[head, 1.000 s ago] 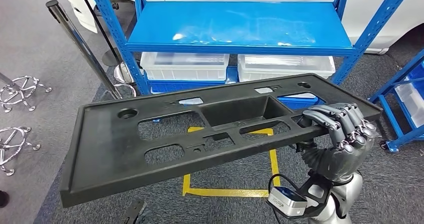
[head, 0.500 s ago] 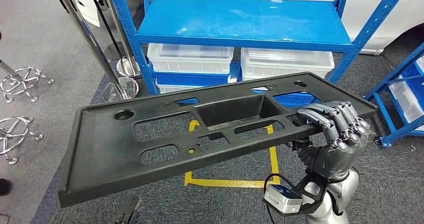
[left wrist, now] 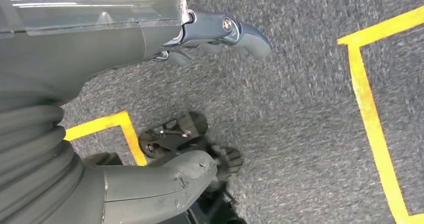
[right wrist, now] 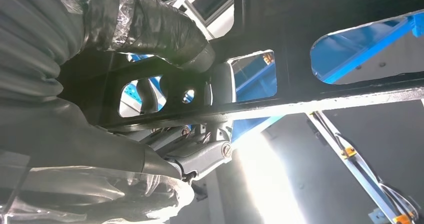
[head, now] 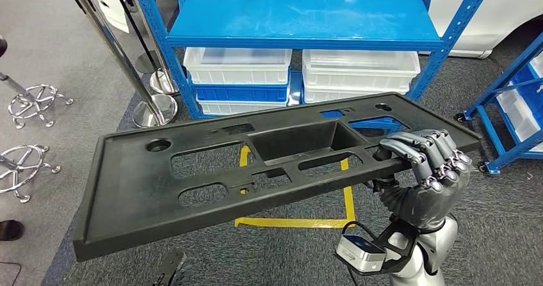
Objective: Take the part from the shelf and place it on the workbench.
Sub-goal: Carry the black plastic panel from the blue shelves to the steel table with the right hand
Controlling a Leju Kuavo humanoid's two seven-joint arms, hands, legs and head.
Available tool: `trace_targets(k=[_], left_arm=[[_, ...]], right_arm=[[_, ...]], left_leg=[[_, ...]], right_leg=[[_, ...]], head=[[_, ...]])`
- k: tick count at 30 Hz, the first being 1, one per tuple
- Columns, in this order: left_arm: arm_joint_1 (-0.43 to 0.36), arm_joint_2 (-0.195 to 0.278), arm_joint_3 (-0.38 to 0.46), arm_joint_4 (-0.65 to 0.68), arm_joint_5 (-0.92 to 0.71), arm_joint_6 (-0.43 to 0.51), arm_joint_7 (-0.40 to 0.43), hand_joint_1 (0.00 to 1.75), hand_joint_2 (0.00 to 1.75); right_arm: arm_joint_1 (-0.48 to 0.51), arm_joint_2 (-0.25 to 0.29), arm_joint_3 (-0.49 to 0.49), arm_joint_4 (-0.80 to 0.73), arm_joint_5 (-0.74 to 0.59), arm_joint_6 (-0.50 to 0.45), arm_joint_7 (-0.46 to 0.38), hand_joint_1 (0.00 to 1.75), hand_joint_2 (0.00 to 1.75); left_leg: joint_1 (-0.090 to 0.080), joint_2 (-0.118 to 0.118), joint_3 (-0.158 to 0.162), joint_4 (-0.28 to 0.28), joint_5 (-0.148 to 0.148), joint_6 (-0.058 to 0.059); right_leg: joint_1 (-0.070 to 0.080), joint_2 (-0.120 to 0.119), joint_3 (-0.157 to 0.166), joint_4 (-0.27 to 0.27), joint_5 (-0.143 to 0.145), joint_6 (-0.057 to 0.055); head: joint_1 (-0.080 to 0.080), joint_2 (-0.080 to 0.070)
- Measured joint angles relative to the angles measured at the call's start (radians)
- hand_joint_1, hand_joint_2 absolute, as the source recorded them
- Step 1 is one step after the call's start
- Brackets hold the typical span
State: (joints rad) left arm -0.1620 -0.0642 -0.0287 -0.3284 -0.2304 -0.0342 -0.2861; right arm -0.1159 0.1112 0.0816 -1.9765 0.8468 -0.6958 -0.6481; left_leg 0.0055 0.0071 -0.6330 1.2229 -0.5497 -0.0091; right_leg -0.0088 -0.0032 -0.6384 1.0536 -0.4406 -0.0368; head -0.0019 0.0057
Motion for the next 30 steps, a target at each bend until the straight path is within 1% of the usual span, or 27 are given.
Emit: trace_targets(k=[2, 3, 4, 5, 6, 7, 8, 9, 11, 12, 13, 14, 15, 16, 17, 18, 19, 20, 21, 22, 23, 24, 26, 27, 28, 29, 30], left_arm=[[-0.004, -0.002, -0.004, 0.0, 0.0, -0.001, 0.0, 0.0, 1.75], [-0.006, -0.002, -0.005, 0.0, 0.0, -0.001, -0.001, 0.0, 1.75], [-0.007, -0.002, -0.007, 0.0, 0.001, -0.001, -0.001, 0.0, 1.75], [-0.007, -0.003, -0.009, 0.0, 0.001, -0.001, -0.002, 0.0, 1.75], [-0.007, -0.003, -0.011, 0.0, 0.002, -0.001, -0.002, 0.0, 1.75], [-0.008, -0.003, -0.012, 0.0, 0.004, -0.001, -0.002, 0.0, 1.75], [-0.009, -0.003, -0.013, 0.0, 0.005, -0.001, -0.001, 0.0, 1.75], [-0.011, -0.003, -0.015, 0.0, 0.007, 0.0, -0.001, 0.0, 1.75], [-0.012, -0.003, -0.017, 0.0, 0.009, 0.001, 0.0, 0.0, 1.75], [-0.012, -0.003, -0.018, 0.0, 0.01, 0.003, 0.0, 0.0, 1.75], [-0.011, -0.003, -0.019, 0.0, 0.01, 0.004, 0.001, 0.0, 1.75], [-0.011, -0.003, -0.02, 0.0, 0.01, 0.005, 0.001, 0.0, 1.75], [-0.011, -0.003, -0.02, 0.0, 0.01, 0.006, 0.002, 0.0, 1.75], [-0.012, -0.002, -0.021, 0.0, 0.01, 0.007, 0.002, 0.0, 1.75], [-0.012, -0.002, -0.021, 0.0, 0.01, 0.008, 0.002, 0.0, 1.75], [-0.012, -0.002, -0.021, 0.0, 0.011, 0.01, 0.002, 0.0, 1.75], [-0.012, -0.002, -0.021, 0.0, 0.011, 0.01, 0.002, 0.0, 1.75], [-0.012, -0.001, -0.021, 0.0, 0.011, 0.011, 0.002, 0.0, 1.75], [-0.012, -0.001, -0.022, 0.0, 0.011, 0.011, 0.002, 0.0, 1.75], [-0.011, -0.001, -0.022, 0.0, 0.011, 0.011, 0.002, 0.0, 1.75], [-0.011, -0.001, -0.022, 0.001, 0.011, 0.011, 0.002, 0.0, 1.75], [-0.011, -0.001, -0.023, 0.001, 0.011, 0.011, 0.003, 0.0, 1.75], [-0.011, -0.001, -0.025, 0.001, 0.011, 0.011, 0.003, 0.0, 1.75], [-0.011, -0.001, -0.026, 0.001, 0.011, 0.011, 0.003, 0.0, 1.75], [-0.011, -0.001, -0.026, 0.001, 0.011, 0.011, 0.003, 0.0, 1.75], [-0.011, -0.001, -0.027, 0.001, 0.011, 0.011, 0.003, 0.0, 1.75], [-0.012, -0.001, -0.027, 0.001, 0.011, 0.011, 0.003, 0.0, 1.75]], right_arm=[[-0.001, 0.0, 0.0, 0.0, 0.0, 0.0, -0.001, 1.75, 1.75], [-0.001, 0.0, 0.0, 0.0, 0.0, 0.0, -0.001, 1.75, 1.75], [-0.001, 0.0, 0.0, 0.0, 0.0, 0.0, -0.003, 1.75, 1.75], [-0.002, 0.001, 0.0, 0.0, 0.0, 0.0, -0.005, 1.75, 1.75], [-0.002, 0.002, 0.0, -0.001, -0.001, 0.0, -0.006, 1.75, 1.75], [-0.001, 0.002, 0.0, -0.001, -0.001, 0.0, -0.008, 1.75, 1.75], [-0.002, 0.003, 0.0, -0.001, -0.001, 0.0, -0.009, 1.75, 1.75], [-0.001, 0.003, 0.0, -0.001, -0.002, 0.0, -0.01, 1.75, 1.75], [0.001, 0.003, 0.0, -0.001, -0.003, 0.0, -0.012, 1.75, 1.75], [0.002, 0.003, 0.0, -0.001, -0.003, 0.0, -0.012, 1.75, 1.75], [0.003, 0.003, 0.0, -0.001, -0.003, 0.0, -0.012, 1.75, 1.75], [0.003, 0.003, 0.0, -0.001, -0.003, 0.0, -0.013, 1.75, 1.75], [0.003, 0.003, 0.0, -0.001, -0.004, 0.0, -0.014, 1.75, 1.75], [0.003, 0.003, 0.0, -0.002, -0.004, 0.0, -0.016, 1.75, 1.75], [0.003, 0.003, 0.0, -0.002, -0.004, 0.0, -0.017, 1.75, 1.75], [0.003, 0.003, 0.0, -0.003, -0.004, 0.0, -0.019, 1.75, 1.75], [0.002, 0.004, 0.0, -0.004, -0.004, 0.0, -0.02, 1.75, 1.75], [0.003, 0.005, 0.0, -0.004, -0.004, 0.0, -0.02, 1.75, 1.75], [0.002, 0.006, 0.0, -0.005, -0.004, 0.0, -0.02, 1.75, 1.75], [0.001, 0.007, 0.0, -0.005, -0.004, 0.0, -0.02, 1.75, 1.75], [0.0, 0.009, 0.0, -0.006, -0.004, 0.0, -0.02, 1.75, 1.75], [-0.001, 0.01, 0.0, -0.007, -0.003, 0.0, -0.02, 1.75, 1.75], [-0.001, 0.013, 0.0, -0.008, -0.003, 0.0, -0.02, 1.75, 1.75], [-0.001, 0.014, 0.0, -0.007, -0.003, 0.0, -0.02, 1.75, 1.75], [-0.001, 0.014, 0.0, -0.007, -0.003, 0.0, -0.02, 1.75, 1.75], [-0.001, 0.014, 0.0, -0.007, -0.003, 0.0, -0.019, 1.75, 1.75], [-0.001, 0.014, 0.0, -0.007, -0.003, 0.0, -0.019, 1.75, 1.75]], left_leg=[[-0.005, -0.002, 0.09, -0.141, 0.034, 0.014], [-0.009, -0.004, 0.119, -0.19, 0.039, 0.02], [-0.013, -0.005, 0.131, -0.215, 0.038, 0.023], [-0.015, -0.005, 0.133, -0.223, 0.042, 0.026], [-0.014, -0.004, 0.133, -0.232, 0.053, 0.032], [-0.012, -0.002, 0.132, -0.243, 0.065, 0.037], [-0.009, 0.0, 0.13, -0.253, 0.077, 0.045], [-0.006, 0.003, 0.125, -0.261, 0.089, 0.05], [-0.008, 0.005, 0.104, -0.258, 0.103, 0.055], [-0.008, 0.005, 0.091, -0.253, 0.109, 0.054], [-0.008, 0.006, 0.077, -0.246, 0.114, 0.053], [-0.007, 0.006, 0.064, -0.237, 0.118, 0.05], [-0.006, 0.006, 0.05, -0.226, 0.12, 0.048], [-0.004, 0.006, 0.036, -0.213, 0.121, 0.044], [-0.004, 0.005, 0.023, -0.2, 0.122, 0.04], [-0.005, 0.005, 0.012, -0.189, 0.124, 0.034], [-0.006, 0.004, 0.004, -0.181, 0.127, 0.028], [-0.006, 0.004, 0.0, -0.178, 0.132, 0.021], [-0.005, 0.003, -0.004, -0.177, 0.137, 0.014], [-0.003, 0.003, -0.009, -0.173, 0.131, 0.007], [0.0, 0.002, -0.018, -0.16, 0.111, 0.001], [0.001, 0.002, -0.03, -0.13, 0.074, -0.004], [0.004, 0.001, -0.058, -0.023, -0.022, -0.011], [0.005, 0.001, -0.068, 0.035, -0.055, -0.013], [0.005, 0.001, -0.068, 0.077, -0.065, -0.012], [0.004, 0.001, -0.055, 0.089, -0.053, -0.01], [0.004, 0.0, -0.025, 0.068, -0.025, -0.007]], right_leg=[[0.0, 0.0, -0.008, 0.0, 0.01, 0.006], [-0.001, 0.0, -0.01, -0.001, 0.016, 0.011], [-0.003, -0.001, -0.012, -0.004, 0.022, 0.017], [-0.004, -0.001, -0.013, -0.008, 0.031, 0.023], [-0.005, -0.001, -0.013, -0.012, 0.036, 0.029], [-0.006, -0.001, -0.015, -0.012, 0.032, 0.034], [-0.005, 0.0, -0.02, 0.0, 0.014, 0.038], [-0.005, 0.001, -0.032, 0.034, -0.021, 0.041], [-0.007, 0.002, -0.067, 0.148, -0.107, 0.049], [-0.008, 0.002, -0.081, 0.205, -0.133, 0.053], [-0.011, 0.002, -0.082, 0.238, -0.139, 0.057], [-0.014, 0.002, -0.069, 0.24, -0.127, 0.061], [-0.017, 0.001, -0.036, 0.205, -0.101, 0.064], [-0.021, 0.001, 0.004, 0.146, -0.085, 0.068], [-0.02, 0.001, 0.042, 0.088, -0.078, 0.068], [-0.019, 0.002, 0.067, 0.046, -0.075, 0.065], [-0.017, 0.003, 0.076, 0.024, -0.081, 0.06], [-0.013, 0.005, 0.075, 0.022, -0.08, 0.052], [-0.013, 0.005, 0.069, 0.022, -0.074, 0.042], [-0.013, 0.004, 0.062, 0.02, -0.067, 0.032], [-0.013, 0.002, 0.053, 0.018, -0.057, 0.021], [-0.013, 0.001, 0.043, 0.016, -0.046, 0.012], [-0.011, 0.0, 0.017, 0.015, -0.025, 0.002], [-0.009, -0.001, 0.003, 0.016, -0.014, 0.001], [-0.007, -0.001, -0.012, 0.016, -0.002, 0.0], [-0.005, 0.0, -0.027, 0.016, 0.009, 0.0], [-0.004, 0.0, -0.041, 0.016, 0.021, 0.001]], head=[[0.0, 0.0], [0.0, 0.0], [0.0, 0.0], [0.0, 0.0], [0.0, 0.0], [0.0, 0.0], [0.0, 0.0], [0.0, 0.0], [0.001, 0.0], [0.001, 0.0], [0.001, 0.0], [0.0, 0.0], [0.0, 0.0], [0.0, 0.0], [0.0, 0.0], [0.0, 0.0], [0.0, 0.0], [0.0, 0.0], [0.0, 0.0], [0.0, 0.0], [0.0, 0.0], [0.0, 0.0], [0.0, 0.0], [0.0, 0.0], [0.0, 0.0], [0.0, 0.0], [0.0, 0.0]])
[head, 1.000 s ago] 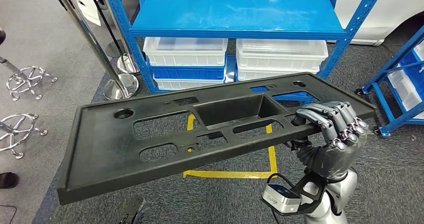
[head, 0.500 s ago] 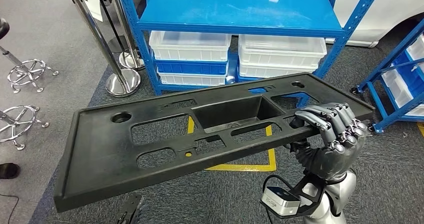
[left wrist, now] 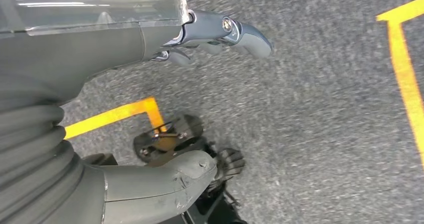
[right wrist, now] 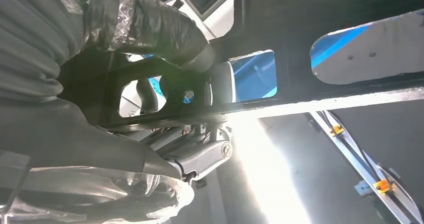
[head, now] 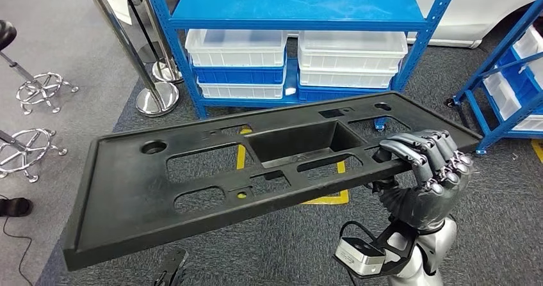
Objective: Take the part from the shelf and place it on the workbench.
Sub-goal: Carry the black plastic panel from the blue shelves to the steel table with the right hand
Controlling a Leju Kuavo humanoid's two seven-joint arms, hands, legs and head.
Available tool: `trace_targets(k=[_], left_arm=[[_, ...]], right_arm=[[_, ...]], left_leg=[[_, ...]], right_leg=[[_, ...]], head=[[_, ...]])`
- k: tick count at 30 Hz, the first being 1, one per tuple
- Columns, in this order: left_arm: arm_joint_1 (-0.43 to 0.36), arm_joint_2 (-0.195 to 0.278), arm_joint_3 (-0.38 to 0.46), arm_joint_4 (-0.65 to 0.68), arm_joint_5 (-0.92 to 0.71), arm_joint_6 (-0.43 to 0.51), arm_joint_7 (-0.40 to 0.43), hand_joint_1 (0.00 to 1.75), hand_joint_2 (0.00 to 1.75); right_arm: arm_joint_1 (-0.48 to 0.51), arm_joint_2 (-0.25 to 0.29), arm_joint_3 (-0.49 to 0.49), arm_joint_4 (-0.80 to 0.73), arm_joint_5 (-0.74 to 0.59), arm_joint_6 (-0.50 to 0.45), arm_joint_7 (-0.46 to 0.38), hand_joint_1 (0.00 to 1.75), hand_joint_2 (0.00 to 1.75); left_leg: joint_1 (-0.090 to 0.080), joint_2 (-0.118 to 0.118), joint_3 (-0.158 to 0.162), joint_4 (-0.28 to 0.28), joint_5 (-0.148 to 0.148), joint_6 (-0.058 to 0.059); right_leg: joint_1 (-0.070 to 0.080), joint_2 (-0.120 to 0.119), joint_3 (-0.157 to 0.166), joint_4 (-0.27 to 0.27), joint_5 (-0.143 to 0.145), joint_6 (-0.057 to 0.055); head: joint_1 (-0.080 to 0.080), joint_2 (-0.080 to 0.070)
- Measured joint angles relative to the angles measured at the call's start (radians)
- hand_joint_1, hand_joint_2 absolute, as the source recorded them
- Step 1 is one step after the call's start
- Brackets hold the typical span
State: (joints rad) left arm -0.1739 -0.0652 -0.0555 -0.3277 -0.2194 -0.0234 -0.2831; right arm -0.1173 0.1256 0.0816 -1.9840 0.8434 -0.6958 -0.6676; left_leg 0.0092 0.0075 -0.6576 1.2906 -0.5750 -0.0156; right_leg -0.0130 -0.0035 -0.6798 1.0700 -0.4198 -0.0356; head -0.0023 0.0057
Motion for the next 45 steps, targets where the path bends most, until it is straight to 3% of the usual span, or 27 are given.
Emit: trace_targets(k=[2, 4, 5, 7, 8, 10, 12, 13, 15, 16, 17, 19, 20, 22, 24, 27, 28, 30, 31, 32, 34, 36, 38, 39, 41, 43, 45], left_arm=[[-0.004, 0.0, 0.0, 0.0, 0.0, 0.0, 0.0, 0.0, 1.75], [-0.009, 0.001, 0.0, 0.0, 0.0, 0.0, -0.001, 0.0, 1.75], [-0.011, 0.001, 0.0, 0.0, 0.0, 0.0, -0.001, 0.0, 1.75], [-0.011, 0.001, -0.001, 0.0, 0.0, 0.0, -0.001, 0.0, 1.75], [-0.012, 0.001, -0.001, 0.0, 0.0, 0.0, -0.001, 0.0, 1.75], [-0.013, 0.001, -0.002, 0.0, 0.0, 0.0, -0.001, 0.0, 1.75], [-0.014, 0.001, -0.003, 0.0, 0.001, 0.0, -0.001, 0.0, 1.75], [-0.013, 0.001, -0.004, 0.0, 0.001, 0.0, -0.001, 0.0, 1.75], [-0.013, 0.001, -0.006, 0.0, 0.002, 0.0, -0.001, 0.0, 1.75], [-0.013, 0.001, -0.007, 0.0, 0.002, 0.0, -0.001, 0.0, 1.75], [-0.013, 0.001, -0.008, 0.0, 0.003, 0.0, -0.001, 0.0, 1.75], [-0.013, 0.001, -0.01, 0.0, 0.004, 0.0, -0.001, 0.0, 1.75], [-0.012, 0.002, -0.01, 0.0, 0.005, 0.0, -0.002, 0.0, 1.75], [-0.011, 0.002, -0.012, 0.0, 0.007, 0.0, -0.002, 0.0, 1.75], [-0.007, 0.002, -0.014, 0.001, 0.009, -0.001, -0.001, 0.0, 1.75], [-0.005, 0.001, -0.018, 0.001, 0.012, -0.002, -0.001, 0.0, 1.75], [-0.005, 0.001, -0.018, 0.001, 0.014, -0.003, -0.001, 0.0, 1.75], [-0.005, 0.001, -0.018, 0.001, 0.017, -0.003, -0.002, 0.0, 1.75], [-0.006, 0.001, -0.018, 0.001, 0.018, -0.003, -0.002, 0.0, 1.75], [-0.007, 0.001, -0.018, 0.001, 0.019, -0.003, -0.002, 0.0, 1.75], [-0.012, 0.001, -0.019, 0.0, 0.02, -0.002, -0.003, 0.0, 1.75], [-0.015, 0.001, -0.019, 0.0, 0.02, -0.002, -0.005, 0.0, 1.75], [-0.015, 0.001, -0.019, 0.0, 0.02, -0.002, -0.006, 0.0, 1.75], [-0.015, 0.0, -0.019, 0.0, 0.02, -0.002, -0.006, 0.0, 1.75], [-0.017, 0.0, -0.019, 0.0, 0.02, -0.002, -0.006, 0.0, 1.75], [-0.017, 0.0, -0.02, 0.0, 0.02, -0.002, -0.006, 0.0, 1.75], [-0.016, 0.0, -0.02, 0.0, 0.02, -0.002, -0.006, 0.0, 1.75]], right_arm=[[0.0, 0.0, 0.0, -0.001, 0.0, 0.0, 0.0, 1.75, 1.75], [-0.001, 0.0, 0.0, -0.003, 0.0, 0.0, 0.0, 1.75, 1.75], [-0.002, 0.0, 0.0, -0.004, 0.0, 0.0, 0.0, 1.75, 1.75], [-0.003, 0.001, 0.0, -0.005, 0.0, 0.0, 0.0, 1.75, 1.75], [-0.003, 0.001, 0.0, -0.005, 0.0, 0.0, 0.001, 1.75, 1.75], [-0.004, 0.001, 0.0, -0.005, -0.002, 0.0, 0.005, 1.75, 1.75], [-0.005, 0.001, 0.0, -0.005, -0.003, 0.0, 0.01, 1.75, 1.75], [-0.005, 0.001, 0.0, -0.005, -0.003, 0.0, 0.012, 1.75, 1.75], [-0.005, 0.001, 0.0, -0.005, -0.003, 0.0, 0.015, 1.75, 1.75], [-0.005, 0.001, 0.0, -0.005, -0.003, 0.0, 0.016, 1.75, 1.75], [-0.005, 0.001, 0.0, -0.005, -0.003, 0.0, 0.017, 1.75, 1.75], [-0.007, 0.001, 0.0, -0.006, -0.003, 0.0, 0.019, 1.75, 1.75], [-0.007, 0.001, 0.0, -0.006, -0.003, 0.0, 0.02, 1.75, 1.75], [-0.008, 0.001, 0.0, -0.006, -0.004, 0.0, 0.02, 1.75, 1.75], [-0.01, 0.001, 0.0, -0.006, -0.005, 0.0, 0.019, 1.75, 1.75], [-0.012, 0.001, 0.0, -0.006, -0.006, 0.0, 0.018, 1.75, 1.75], [-0.011, 0.001, 0.0, -0.006, -0.008, 0.0, 0.017, 1.75, 1.75], [-0.011, 0.001, 0.0, -0.006, -0.01, 0.0, 0.017, 1.75, 1.75], [-0.011, 0.001, 0.0, -0.006, -0.011, 0.0, 0.016, 1.75, 1.75], [-0.011, 0.001, 0.0, -0.006, -0.011, 0.0, 0.015, 1.75, 1.75], [-0.011, 0.001, 0.0, -0.008, -0.012, 0.0, 0.013, 1.75, 1.75], [-0.012, 0.001, 0.0, -0.01, -0.012, 0.0, 0.011, 1.75, 1.75], [-0.013, 0.001, 0.0, -0.011, -0.013, 0.0, 0.01, 1.75, 1.75], [-0.013, 0.001, 0.0, -0.011, -0.013, 0.0, 0.01, 1.75, 1.75], [-0.013, 0.001, 0.0, -0.011, -0.013, 0.0, 0.01, 1.75, 1.75], [-0.012, 0.001, 0.0, -0.011, -0.013, 0.0, 0.01, 1.75, 1.75], [-0.011, 0.001, 0.0, -0.011, -0.013, 0.0, 0.01, 1.75, 1.75]], left_leg=[[-0.004, -0.001, 0.101, -0.126, 0.04, 0.011], [-0.011, -0.003, 0.185, -0.255, 0.031, 0.02], [-0.015, -0.004, 0.2, -0.288, 0.023, 0.025], [-0.016, -0.002, 0.194, -0.305, 0.044, 0.035], [-0.015, 0.001, 0.189, -0.313, 0.06, 0.041], [-0.011, 0.006, 0.167, -0.323, 0.093, 0.056], [-0.014, 0.007, 0.132, -0.32, 0.118, 0.064], [-0.015, 0.008, 0.112, -0.315, 0.131, 0.063], [-0.015, 0.009, 0.07, -0.302, 0.153, 0.058], [-0.015, 0.009, 0.049, -0.293, 0.162, 0.054], [-0.015, 0.009, 0.029, -0.282, 0.169, 0.05], [-0.016, 0.007, 0.002, -0.26, 0.18, 0.039], [-0.016, 0.007, -0.004, -0.255, 0.186, 0.034], [-0.013, 0.006, -0.012, -0.252, 0.198, 0.022], [-0.008, 0.004, -0.028, -0.226, 0.159, 0.009], [-0.003, 0.002, -0.067, -0.079, 0.016, -0.003], [-0.002, 0.002, -0.071, -0.026, -0.006, -0.004], [-0.002, 0.002, -0.045, 0.011, 0.016, -0.001], [-0.003, 0.001, -0.01, -0.016, 0.045, 0.002], [-0.004, 0.0, 0.041, -0.074, 0.065, 0.006], [-0.009, -0.001, 0.148, -0.22, 0.059, 0.016], [-0.016, -0.003, 0.189, -0.296, 0.041, 0.025], [-0.016, 0.0, 0.179, -0.31, 0.063, 0.038], [-0.014, 0.003, 0.172, -0.316, 0.078, 0.047], [-0.012, 0.008, 0.148, -0.323, 0.107, 0.063], [-0.015, 0.008, 0.112, -0.318, 0.132, 0.068], [-0.017, 0.009, 0.073, -0.309, 0.155, 0.065]], right_leg=[[0.0, 0.0, -0.022, 0.0, 0.022, 0.005], [-0.002, -0.001, -0.03, -0.004, 0.043, 0.014], [-0.004, -0.002, -0.03, -0.01, 0.055, 0.02], [-0.006, -0.002, -0.029, -0.024, 0.075, 0.032], [-0.006, 0.0, -0.033, -0.022, 0.065, 0.037], [-0.005, 0.002, -0.05, 0.034, -0.019, 0.043], [-0.006, 0.003, -0.069, 0.153, -0.119, 0.047], [-0.006, 0.003, -0.073, 0.21, -0.135, 0.05], [-0.01, 0.002, -0.048, 0.253, -0.095, 0.055], [-0.013, 0.002, -0.011, 0.225, -0.068, 0.056], [-0.016, 0.002, 0.037, 0.17, -0.065, 0.058], [-0.014, 0.003, 0.13, 0.042, -0.106, 0.053], [-0.01, 0.003, 0.153, 0.003, -0.129, 0.048], [-0.006, 0.002, 0.152, -0.016, -0.128, 0.031], [-0.006, -0.001, 0.133, -0.018, -0.105, 0.014], [-0.005, -0.002, 0.091, -0.018, -0.069, 0.002], [-0.003, -0.002, 0.075, -0.017, -0.057, 0.001], [-0.001, -0.002, 0.042, -0.015, -0.032, 0.002], [-0.001, -0.002, 0.027, -0.015, -0.021, 0.004], [-0.001, -0.001, 0.016, -0.014, -0.01, 0.006], [0.0, -0.002, 0.001, -0.016, 0.011, 0.015], [-0.002, -0.004, -0.001, -0.024, 0.033, 0.026], [-0.002, -0.003, -0.004, -0.032, 0.044, 0.037], [-0.002, -0.002, -0.011, -0.021, 0.025, 0.041], [-0.002, 0.001, -0.037, 0.061, -0.068, 0.046], [-0.002, 0.002, -0.065, 0.191, -0.15, 0.05], [-0.003, 0.002, -0.055, 0.256, -0.14, 0.053]], head=[[0.0, 0.0], [0.0, 0.0], [0.0, 0.0], [0.0, 0.0], [0.0, 0.0], [0.001, 0.0], [0.001, 0.0], [0.001, 0.0], [0.001, 0.0], [0.001, 0.0], [0.001, 0.0], [0.0, 0.0], [0.0, 0.0], [0.001, 0.0], [0.0, 0.0], [0.0, 0.0], [0.0, 0.0], [0.0, 0.0], [0.0, 0.0], [0.0, 0.0], [0.0, 0.0], [0.0, 0.0], [0.0, 0.0], [0.001, 0.0], [0.001, 0.0], [0.001, 0.0], [0.001, 0.0]])
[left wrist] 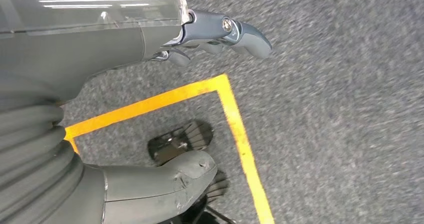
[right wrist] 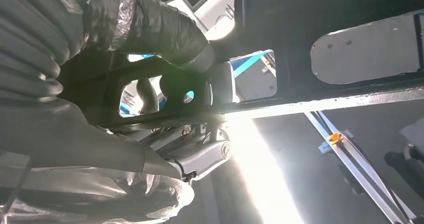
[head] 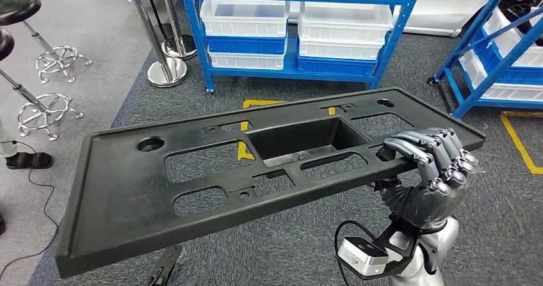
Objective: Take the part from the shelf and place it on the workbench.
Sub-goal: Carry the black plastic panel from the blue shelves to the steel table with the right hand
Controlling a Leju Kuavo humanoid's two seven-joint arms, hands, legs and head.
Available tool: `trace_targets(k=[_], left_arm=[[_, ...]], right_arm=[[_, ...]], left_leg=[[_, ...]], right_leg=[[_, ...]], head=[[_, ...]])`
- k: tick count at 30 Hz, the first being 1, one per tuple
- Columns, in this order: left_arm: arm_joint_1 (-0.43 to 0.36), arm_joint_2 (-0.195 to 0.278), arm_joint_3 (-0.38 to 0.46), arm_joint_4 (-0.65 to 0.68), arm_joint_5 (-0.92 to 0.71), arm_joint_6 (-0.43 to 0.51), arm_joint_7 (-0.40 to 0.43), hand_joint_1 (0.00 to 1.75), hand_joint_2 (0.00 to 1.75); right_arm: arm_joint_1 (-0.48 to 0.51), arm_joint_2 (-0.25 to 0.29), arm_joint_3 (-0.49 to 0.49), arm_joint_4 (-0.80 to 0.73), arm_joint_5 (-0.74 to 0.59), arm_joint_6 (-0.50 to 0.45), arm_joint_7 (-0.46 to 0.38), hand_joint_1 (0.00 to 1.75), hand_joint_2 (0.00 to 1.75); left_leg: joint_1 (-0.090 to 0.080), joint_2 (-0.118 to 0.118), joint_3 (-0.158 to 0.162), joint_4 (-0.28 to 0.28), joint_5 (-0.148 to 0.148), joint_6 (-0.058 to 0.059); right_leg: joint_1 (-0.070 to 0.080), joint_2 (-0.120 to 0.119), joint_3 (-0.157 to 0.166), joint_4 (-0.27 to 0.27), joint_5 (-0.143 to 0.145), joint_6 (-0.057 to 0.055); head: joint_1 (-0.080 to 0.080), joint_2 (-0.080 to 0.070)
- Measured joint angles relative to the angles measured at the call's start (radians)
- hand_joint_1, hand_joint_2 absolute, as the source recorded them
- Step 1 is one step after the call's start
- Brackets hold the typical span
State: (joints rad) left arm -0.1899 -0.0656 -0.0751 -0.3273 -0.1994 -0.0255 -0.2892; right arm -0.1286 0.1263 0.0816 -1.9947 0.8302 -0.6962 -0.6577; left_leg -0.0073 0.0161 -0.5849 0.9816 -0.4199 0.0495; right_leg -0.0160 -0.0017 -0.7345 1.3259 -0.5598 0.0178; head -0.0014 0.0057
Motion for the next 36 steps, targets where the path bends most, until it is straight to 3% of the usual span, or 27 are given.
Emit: trace_targets(k=[2, 4, 6, 8, 9, 11, 13, 14, 15, 16, 18, 20, 21, 23, 24, 25, 28, 29, 30, 31, 33, 34, 36], left_arm=[[0.0, 0.0, 0.0, 0.0, 0.0, 0.0, 0.0, 0.0, 1.75], [0.0, 0.0, 0.0, 0.0, 0.0, 0.0, 0.0, 0.0, 1.75], [0.001, 0.0, 0.0, 0.0, 0.0, 0.0, 0.0, 0.0, 1.75], [0.003, 0.0, 0.0, 0.0, 0.0, 0.0, -0.001, 0.0, 1.75], [0.005, 0.0, 0.0, 0.0, 0.0, 0.0, -0.001, 0.0, 1.75], [0.007, 0.0, 0.0, 0.0, 0.0, 0.0, -0.001, 0.0, 1.75], [0.008, 0.0, 0.0, 0.0, 0.0, 0.0, -0.001, 0.0, 1.75], [0.008, -0.001, 0.0, 0.0, 0.001, 0.0, -0.001, 0.0, 1.75], [0.008, -0.001, 0.0, 0.0, 0.001, 0.0, -0.001, 0.0, 1.75], [0.008, -0.001, -0.001, 0.0, 0.002, 0.0, -0.001, 0.0, 1.75], [0.004, -0.001, -0.001, 0.0, 0.004, 0.0, -0.001, 0.0, 1.75], [-0.002, -0.001, -0.002, 0.0, 0.008, 0.001, -0.002, 0.0, 1.75], [-0.005, -0.001, -0.003, 0.0, 0.01, 0.001, -0.003, 0.0, 1.75], [-0.006, -0.001, -0.006, 0.0, 0.012, 0.001, -0.004, 0.0, 1.75], [-0.006, -0.002, -0.008, 0.0, 0.013, 0.001, -0.004, 0.0, 1.75], [-0.006, -0.003, -0.009, 0.0, 0.015, 0.0, -0.006, 0.0, 1.75], [-0.008, -0.005, -0.01, 0.0, 0.022, -0.001, -0.02, 0.0, 1.75], [-0.007, -0.005, -0.01, 0.0, 0.022, -0.002, -0.023, 0.0, 1.75], [-0.006, -0.005, -0.011, 0.0, 0.022, -0.002, -0.025, 0.0, 1.75], [-0.006, -0.005, -0.012, 0.0, 0.022, -0.002, -0.026, 0.0, 1.75], [-0.006, -0.005, -0.015, 0.0, 0.022, -0.002, -0.027, 0.0, 1.75], [-0.006, -0.005, -0.016, 0.0, 0.022, -0.002, -0.027, 0.0, 1.75], [-0.006, -0.005, -0.019, 0.0, 0.022, 0.001, -0.029, 0.0, 1.75]], right_arm=[[-0.001, 0.0, 0.0, 0.0, 0.0, 0.0, 0.0, 1.75, 1.75], [-0.003, 0.0, 0.0, 0.0, 0.0, 0.0, 0.0, 1.75, 1.75], [-0.004, 0.0, 0.0, 0.0, 0.0, 0.0, 0.0, 1.75, 1.75], [-0.005, 0.0, 0.0, 0.0, 0.0, 0.0, 0.0, 1.75, 1.75], [-0.006, 0.0, 0.0, 0.0, 0.0, 0.0, 0.0, 1.75, 1.75], [-0.007, 0.0, 0.0, 0.0, 0.0, 0.0, 0.0, 1.75, 1.75], [-0.007, 0.0, 0.0, 0.0, 0.0, 0.0, -0.001, 1.75, 1.75], [-0.007, 0.0, 0.0, 0.0, 0.001, 0.0, -0.001, 1.75, 1.75], [-0.007, 0.0, 0.0, 0.0, 0.001, 0.0, -0.002, 1.75, 1.75], [-0.007, 0.0, 0.0, 0.0, 0.002, 0.0, -0.003, 1.75, 1.75], [-0.007, 0.0, 0.0, 0.0, 0.004, 0.0, -0.004, 1.75, 1.75], [-0.008, 0.0, 0.0, -0.002, 0.007, 0.0, -0.005, 1.75, 1.75], [-0.009, 0.0, 0.0, -0.002, 0.009, 0.0, -0.006, 1.75, 1.75], [-0.011, 0.0, 0.0, -0.002, 0.01, 0.0, -0.006, 1.75, 1.75], [-0.012, 0.0, 0.0, -0.002, 0.01, 0.0, -0.004, 1.75, 1.75], [-0.013, -0.001, 0.0, -0.002, 0.01, 0.0, 0.001, 1.75, 1.75], [-0.009, -0.016, 0.0, -0.003, 0.005, 0.0, 0.032, 1.75, 1.75], [-0.007, -0.024, 0.0, -0.003, 0.001, 0.0, 0.04, 1.75, 1.75], [-0.004, -0.032, 0.0, -0.003, -0.002, 0.0, 0.044, 1.75, 1.75], [-0.003, -0.038, 0.0, -0.003, -0.006, 0.0, 0.045, 1.75, 1.75], [-0.001, -0.048, 0.0, -0.004, -0.012, 0.0, 0.046, 1.75, 1.75], [-0.001, -0.052, 0.0, -0.006, -0.015, 0.0, 0.047, 1.75, 1.75], [-0.002, -0.059, 0.0, -0.015, -0.021, 0.0, 0.05, 1.75, 1.75]], left_leg=[[0.0, 0.0, -0.038, 0.016, 0.018, -0.006], [-0.002, -0.002, -0.069, 0.037, 0.031, -0.014], [-0.003, -0.003, -0.085, 0.049, 0.046, -0.026], [0.002, -0.004, -0.093, 0.051, 0.056, -0.039], [0.004, -0.005, -0.1, 0.062, 0.039, -0.045], [0.01, -0.007, -0.126, 0.136, -0.051, -0.058], [0.014, -0.007, -0.152, 0.257, -0.142, -0.066], [0.016, -0.007, -0.153, 0.305, -0.155, -0.069], [0.017, -0.007, -0.141, 0.325, -0.146, -0.07], [0.017, -0.007, -0.113, 0.313, -0.122, -0.069], [0.017, -0.008, -0.006, 0.196, -0.086, -0.064], [0.013, -0.011, 0.095, 0.055, -0.101, -0.054], [0.01, -0.012, 0.117, 0.017, -0.111, -0.048], [0.007, -0.01, 0.114, -0.004, -0.102, -0.034], [0.008, -0.008, 0.108, -0.008, -0.091, -0.027], [0.01, -0.006, 0.099, -0.011, -0.079, -0.018], [0.006, -0.003, 0.064, -0.013, -0.049, 0.0], [0.004, -0.003, 0.05, -0.011, -0.04, 0.002], [0.003, -0.002, 0.036, -0.009, -0.031, 0.002], [0.002, -0.002, 0.02, -0.004, -0.024, 0.0], [0.001, 0.0, -0.01, 0.013, -0.013, -0.005], [-0.001, 0.002, -0.023, 0.024, -0.011, -0.008], [-0.004, 0.009, -0.039, 0.044, -0.009, -0.016]], right_leg=[[-0.003, -0.001, 0.076, -0.064, 0.048, 0.0], [-0.002, 0.0, 0.184, -0.203, 0.036, -0.002], [0.004, 0.001, 0.233, -0.285, 0.007, -0.01], [0.005, -0.001, 0.222, -0.294, 0.019, -0.024], [0.005, -0.002, 0.212, -0.295, 0.031, -0.033], [0.002, -0.005, 0.186, -0.296, 0.057, -0.045], [0.002, -0.005, 0.154, -0.295, 0.082, -0.049], [0.003, -0.005, 0.138, -0.294, 0.094, -0.048], [0.003, -0.005, 0.121, -0.294, 0.107, -0.047], [0.002, -0.005, 0.104, -0.292, 0.119, -0.045], [0.002, -0.004, 0.079, -0.29, 0.141, -0.039], [0.003, -0.005, 0.067, -0.291, 0.161, -0.028], [0.002, -0.007, 0.065, -0.293, 0.171, -0.022], [0.001, -0.009, 0.063, -0.3, 0.187, -0.009], [0.0, -0.008, 0.057, -0.295, 0.179, -0.004], [0.0, -0.007, 0.047, -0.276, 0.153, 0.0], [0.0, -0.003, -0.001, -0.121, 0.022, 0.004], [0.0, -0.002, -0.013, -0.064, 0.005, 0.005], [0.0, -0.002, -0.015, -0.024, 0.016, 0.006], [0.0, -0.002, -0.007, -0.01, 0.047, 0.006], [0.0, -0.008, 0.058, -0.073, 0.103, 0.004], [0.004, -0.019, 0.105, -0.135, 0.1, 0.001], [0.01, -0.034, 0.177, -0.245, 0.055, -0.01]], head=[[0.0, 0.0], [0.0, 0.0], [0.0, 0.0], [0.0, 0.0], [-0.001, 0.0], [-0.001, 0.0], [-0.001, 0.0], [-0.001, 0.0], [-0.001, 0.0], [-0.001, 0.0], [-0.002, 0.0], [-0.001, 0.0], [-0.001, 0.0], [-0.001, 0.0], [-0.001, 0.0], [-0.001, 0.0], [0.0, 0.0], [0.0, 0.0], [0.0, 0.0], [0.0, 0.0], [0.0, 0.0], [0.0, 0.0], [0.0, 0.0]])
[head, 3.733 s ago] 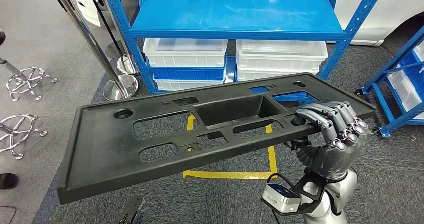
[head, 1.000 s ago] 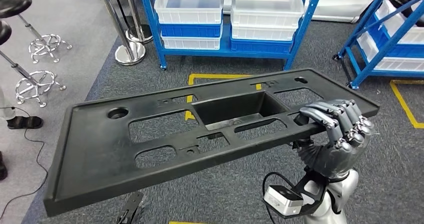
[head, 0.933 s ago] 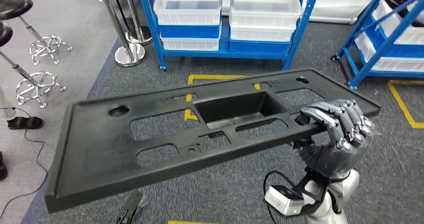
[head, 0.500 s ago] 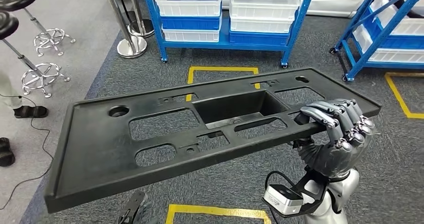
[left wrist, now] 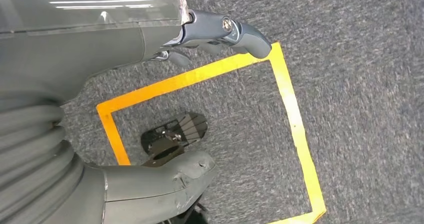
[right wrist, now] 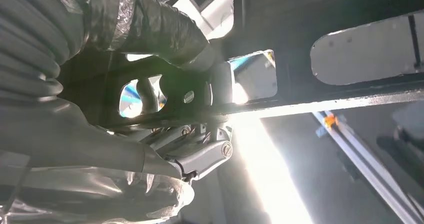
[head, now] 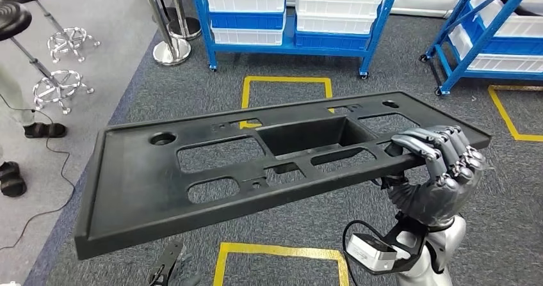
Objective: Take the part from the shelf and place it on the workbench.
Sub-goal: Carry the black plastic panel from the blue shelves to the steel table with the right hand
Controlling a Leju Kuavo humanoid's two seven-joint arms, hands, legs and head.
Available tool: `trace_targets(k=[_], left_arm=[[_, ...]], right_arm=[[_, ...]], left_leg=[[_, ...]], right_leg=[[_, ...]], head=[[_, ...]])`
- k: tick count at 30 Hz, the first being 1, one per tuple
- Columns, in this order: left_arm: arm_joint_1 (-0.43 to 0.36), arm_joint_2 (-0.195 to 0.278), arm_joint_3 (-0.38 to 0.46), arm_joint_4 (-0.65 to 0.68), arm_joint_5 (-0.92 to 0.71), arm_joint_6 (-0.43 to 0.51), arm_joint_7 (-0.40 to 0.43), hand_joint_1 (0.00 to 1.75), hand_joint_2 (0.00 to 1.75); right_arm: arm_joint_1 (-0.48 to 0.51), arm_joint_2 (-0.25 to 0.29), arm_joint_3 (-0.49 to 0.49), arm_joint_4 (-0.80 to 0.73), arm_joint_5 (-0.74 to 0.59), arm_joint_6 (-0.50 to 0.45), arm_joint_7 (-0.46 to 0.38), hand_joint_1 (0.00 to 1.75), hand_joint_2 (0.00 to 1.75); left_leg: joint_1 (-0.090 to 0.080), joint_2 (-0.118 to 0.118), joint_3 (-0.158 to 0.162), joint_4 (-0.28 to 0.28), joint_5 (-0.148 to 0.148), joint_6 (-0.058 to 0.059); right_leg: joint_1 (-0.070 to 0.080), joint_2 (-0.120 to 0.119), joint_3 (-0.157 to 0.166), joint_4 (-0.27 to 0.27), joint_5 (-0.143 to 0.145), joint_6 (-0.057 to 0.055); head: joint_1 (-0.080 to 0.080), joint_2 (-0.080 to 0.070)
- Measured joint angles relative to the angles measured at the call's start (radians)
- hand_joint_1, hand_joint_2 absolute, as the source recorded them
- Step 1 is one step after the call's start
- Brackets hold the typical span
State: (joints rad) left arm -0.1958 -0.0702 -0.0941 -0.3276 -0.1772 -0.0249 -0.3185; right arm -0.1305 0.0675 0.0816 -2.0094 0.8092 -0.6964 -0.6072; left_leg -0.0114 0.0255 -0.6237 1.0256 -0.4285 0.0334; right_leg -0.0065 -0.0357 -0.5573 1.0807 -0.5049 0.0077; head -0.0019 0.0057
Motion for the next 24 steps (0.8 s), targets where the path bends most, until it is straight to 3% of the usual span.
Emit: trace_targets(k=[2, 4, 5, 8, 9, 10, 11, 13, 15, 16, 18, 20, 22, 24], left_arm=[[0.0, 0.0, -0.004, 0.0, 0.0, 0.003, -0.002, 0.0, 1.75], [0.0, 0.0, -0.005, 0.0, 0.0, 0.006, -0.004, 0.0, 1.75], [-0.001, 0.0, -0.006, 0.0, 0.0, 0.006, -0.004, 0.0, 1.75], [-0.002, 0.0, -0.012, 0.0, 0.003, 0.008, -0.006, 0.0, 1.75], [-0.002, -0.001, -0.013, 0.0, 0.005, 0.008, -0.007, 0.0, 1.75], [-0.002, -0.001, -0.015, 0.0, 0.008, 0.009, -0.008, 0.0, 1.75], [-0.003, -0.001, -0.016, 0.0, 0.01, 0.01, -0.009, 0.0, 1.75], [-0.005, 0.001, -0.018, 0.0, 0.013, 0.012, -0.012, 0.0, 1.75], [-0.007, 0.004, -0.019, 0.0, 0.014, 0.014, -0.014, 0.0, 1.75], [-0.008, 0.005, -0.02, 0.0, 0.014, 0.015, -0.014, 0.0, 1.75], [-0.011, 0.003, -0.021, -0.001, 0.015, 0.016, -0.016, 0.0, 1.75], [-0.015, 0.001, -0.022, -0.001, 0.018, 0.017, -0.019, 0.0, 1.75], [-0.015, 0.0, -0.022, -0.001, 0.022, 0.018, -0.022, 0.0, 1.75], [-0.012, -0.001, -0.023, -0.001, 0.025, 0.018, -0.023, 0.0, 1.75]], right_arm=[[-0.001, -0.006, 0.0, -0.008, -0.004, 0.0, 0.002, 1.75, 1.75], [0.0, -0.01, 0.0, -0.012, -0.01, 0.0, 0.002, 1.75, 1.75], [0.0, -0.012, 0.0, -0.013, -0.012, 0.0, 0.002, 1.75, 1.75], [0.0, -0.016, 0.0, -0.016, -0.015, 0.0, 0.003, 1.75, 1.75], [0.0, -0.017, -0.001, -0.017, -0.015, 0.0, 0.002, 1.75, 1.75], [-0.001, -0.019, -0.003, -0.018, -0.015, 0.0, 0.001, 1.75, 1.75], [-0.001, -0.02, -0.005, -0.02, -0.015, 0.0, 0.0, 1.75, 1.75], [-0.003, -0.022, -0.009, -0.027, -0.016, 0.0, -0.004, 1.75, 1.75], [-0.007, -0.023, -0.011, -0.033, -0.017, 0.0, -0.008, 1.75, 1.75], [-0.008, -0.024, -0.012, -0.035, -0.018, 0.0, -0.009, 1.75, 1.75], [-0.008, -0.025, -0.015, -0.039, -0.016, 0.0, -0.01, 1.75, 1.75], [-0.01, -0.026, -0.021, -0.048, -0.014, 0.0, -0.012, 1.75, 1.75], [-0.011, -0.027, -0.028, -0.056, -0.014, -0.001, -0.014, 1.75, 1.75], [-0.009, -0.028, -0.035, -0.06, -0.014, -0.001, -0.013, 1.75, 1.75]], left_leg=[[-0.001, 0.011, -0.008, 0.007, 0.004, -0.01], [0.002, 0.01, -0.019, 0.029, -0.014, -0.022], [0.004, 0.003, -0.031, 0.064, -0.042, -0.028], [0.01, -0.013, -0.094, 0.241, -0.14, -0.038], [0.011, -0.014, -0.104, 0.275, -0.146, -0.037], [0.011, -0.017, -0.097, 0.273, -0.134, -0.034], [0.01, -0.022, -0.072, 0.235, -0.105, -0.028], [0.008, -0.056, 0.001, 0.107, -0.049, -0.009], [0.005, -0.088, 0.046, 0.023, -0.03, 0.004], [0.004, -0.091, 0.053, 0.012, -0.031, 0.007], [0.003, -0.072, 0.066, -0.02, -0.023, 0.012], [0.006, -0.046, 0.084, -0.06, -0.013, 0.016], [0.008, -0.023, 0.091, -0.075, -0.01, 0.017], [0.009, 0.002, 0.087, -0.067, -0.014, 0.015]], right_leg=[[0.001, 0.009, 0.014, -0.037, -0.023, -0.015], [-0.002, 0.025, 0.009, -0.043, -0.016, -0.029], [-0.003, 0.032, 0.007, -0.044, -0.01, -0.035], [-0.002, 0.054, -0.004, -0.043, 0.001, -0.042], [0.0, 0.063, -0.008, -0.041, 0.003, -0.042], [0.001, 0.073, -0.011, -0.039, 0.005, -0.042], [0.003, 0.083, -0.012, -0.038, 0.006, -0.041], [0.004, 0.102, -0.013, -0.036, 0.007, -0.039], [-0.003, 0.119, -0.018, -0.039, 0.014, -0.029], [-0.008, 0.128, -0.02, -0.043, 0.019, -0.022], [-0.014, 0.14, -0.022, -0.05, 0.025, -0.009], [-0.009, 0.107, -0.039, -0.02, 0.005, -0.001], [-0.008, 0.061, -0.094, 0.081, -0.047, 0.005], [-0.014, 0.046, -0.149, 0.177, -0.077, 0.014]], head=[[0.0, 0.0], [-0.001, 0.0], [0.0, 0.0], [0.0, 0.0], [0.0, 0.0], [0.0, 0.0], [0.0, 0.0], [0.0, 0.0], [-0.001, 0.0], [-0.001, 0.0], [-0.001, 0.0], [-0.001, 0.0], [0.0, 0.0], [0.0, 0.0]])
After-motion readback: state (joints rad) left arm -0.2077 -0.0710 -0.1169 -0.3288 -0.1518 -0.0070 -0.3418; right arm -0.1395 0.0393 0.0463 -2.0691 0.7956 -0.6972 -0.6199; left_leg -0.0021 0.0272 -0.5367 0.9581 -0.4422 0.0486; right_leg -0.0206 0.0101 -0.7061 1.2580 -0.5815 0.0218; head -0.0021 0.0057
